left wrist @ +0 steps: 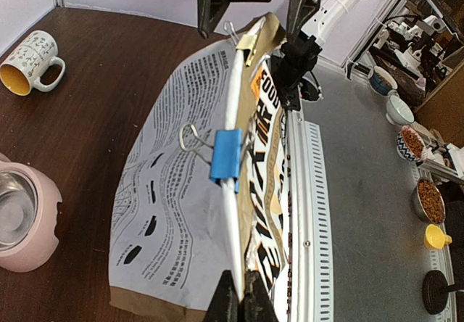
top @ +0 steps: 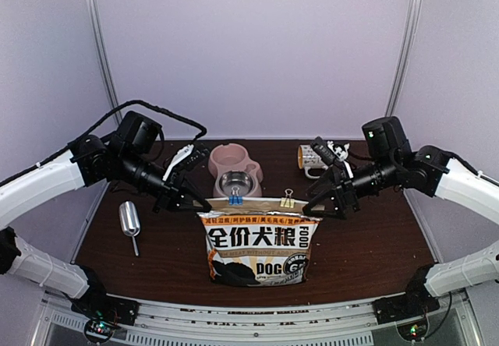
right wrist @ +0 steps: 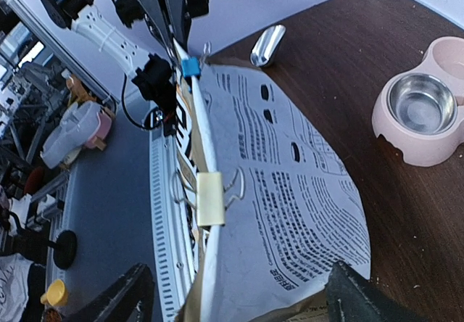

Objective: Serve the pet food

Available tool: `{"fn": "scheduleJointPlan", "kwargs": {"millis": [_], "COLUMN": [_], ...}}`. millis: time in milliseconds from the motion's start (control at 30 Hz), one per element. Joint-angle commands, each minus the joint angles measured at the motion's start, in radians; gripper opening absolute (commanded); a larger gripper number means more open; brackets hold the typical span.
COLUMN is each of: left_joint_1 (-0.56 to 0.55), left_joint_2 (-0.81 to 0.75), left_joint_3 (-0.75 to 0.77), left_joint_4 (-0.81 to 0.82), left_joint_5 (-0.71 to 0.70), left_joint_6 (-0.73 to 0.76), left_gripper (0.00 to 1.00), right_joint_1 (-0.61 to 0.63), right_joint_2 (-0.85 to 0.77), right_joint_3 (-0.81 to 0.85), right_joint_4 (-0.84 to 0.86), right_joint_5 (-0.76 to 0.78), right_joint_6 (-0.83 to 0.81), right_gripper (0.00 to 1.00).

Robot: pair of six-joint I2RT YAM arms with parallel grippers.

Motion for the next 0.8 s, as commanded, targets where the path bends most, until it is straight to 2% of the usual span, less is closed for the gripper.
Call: {"fn": "scheduleJointPlan", "kwargs": {"millis": [0, 133, 233, 300, 333, 400, 433, 533, 667, 700, 767], "left_joint_1": [0.006, 0.007, 0.007, 0.007, 0.007, 0.007, 0.007, 0.007, 0.007, 0.007, 0.007], "left_joint_2": [-0.035, -0.035, -0.031, -0.023, -0.017, -0.003, 0.003, 0.017, 0.019, 0.019, 0.019], "left_joint_3": [0.027, 0.026, 0.026, 0.024, 0.023, 0.02, 0.021, 0.025, 0.02, 0.02, 0.018], "left_joint_4": [0.048, 0.048, 0.047, 0.047, 0.047, 0.045, 0.039, 0.002, -0.013, -0.014, -0.013], "left_joint_5": [0.093, 0.082, 0.079, 0.075, 0.072, 0.058, 0.048, 0.019, -0.017, -0.017, -0.013], "left_joint_6": [0.024, 0.025, 0.026, 0.027, 0.027, 0.027, 0.027, 0.049, 0.059, 0.06, 0.062], "left_gripper": [0.0, 0.0, 0.0, 0.0, 0.04, 0.19, 0.22, 0.31, 0.35, 0.34, 0.21], "right_joint_1": [0.016, 0.016, 0.016, 0.016, 0.016, 0.016, 0.016, 0.016, 0.016, 0.016, 0.016], "right_joint_2": [0.021, 0.006, -0.013, -0.019, -0.019, -0.023, -0.024, -0.039, -0.063, -0.068, -0.076], "right_joint_3": [0.027, 0.018, 0.01, 0.009, 0.009, 0.009, 0.009, 0.003, -0.002, -0.005, -0.005], "right_joint_4": [-0.103, -0.134, -0.132, -0.127, -0.127, -0.125, -0.123, -0.113, -0.101, -0.1, -0.098], "right_joint_5": [0.064, 0.097, 0.116, 0.116, 0.116, 0.112, 0.113, 0.13, 0.148, 0.151, 0.16], "right_joint_6": [-0.083, -0.096, -0.092, -0.092, -0.092, -0.091, -0.091, -0.085, -0.07, -0.065, -0.053], "right_gripper": [0.76, 0.62, 0.47, 0.33, 0.25, 0.1, 0.01, 0.0, 0.0, 0.0, 0.0]}}
